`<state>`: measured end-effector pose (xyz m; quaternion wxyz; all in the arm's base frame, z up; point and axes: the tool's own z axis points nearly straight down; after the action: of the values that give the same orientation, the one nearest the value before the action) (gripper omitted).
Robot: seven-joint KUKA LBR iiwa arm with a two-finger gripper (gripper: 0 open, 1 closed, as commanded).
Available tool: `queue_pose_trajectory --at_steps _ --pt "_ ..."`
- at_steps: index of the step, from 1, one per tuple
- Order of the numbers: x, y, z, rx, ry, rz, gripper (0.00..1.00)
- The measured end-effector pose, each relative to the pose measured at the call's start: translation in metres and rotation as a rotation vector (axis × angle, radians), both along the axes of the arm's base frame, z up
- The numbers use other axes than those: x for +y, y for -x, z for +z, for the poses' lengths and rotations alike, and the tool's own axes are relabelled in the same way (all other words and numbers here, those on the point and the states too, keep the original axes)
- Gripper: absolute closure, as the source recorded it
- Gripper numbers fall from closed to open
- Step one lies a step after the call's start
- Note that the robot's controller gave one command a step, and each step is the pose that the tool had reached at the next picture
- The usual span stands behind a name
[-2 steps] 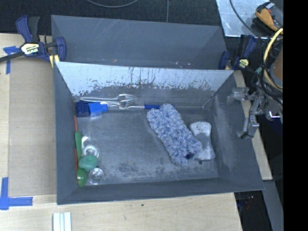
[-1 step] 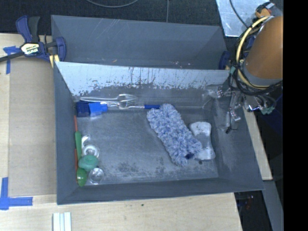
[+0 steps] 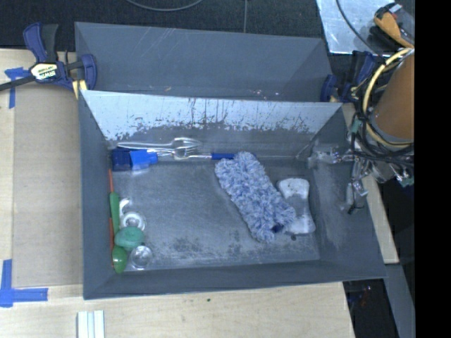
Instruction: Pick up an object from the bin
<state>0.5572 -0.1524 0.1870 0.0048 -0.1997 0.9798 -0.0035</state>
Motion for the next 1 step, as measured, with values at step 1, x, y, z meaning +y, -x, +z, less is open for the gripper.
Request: queue_pose_trajectory --at_steps 1 --pt "0.0509 -0.0230 -0.0015 -0.008 -0.007 0.020 0.00"
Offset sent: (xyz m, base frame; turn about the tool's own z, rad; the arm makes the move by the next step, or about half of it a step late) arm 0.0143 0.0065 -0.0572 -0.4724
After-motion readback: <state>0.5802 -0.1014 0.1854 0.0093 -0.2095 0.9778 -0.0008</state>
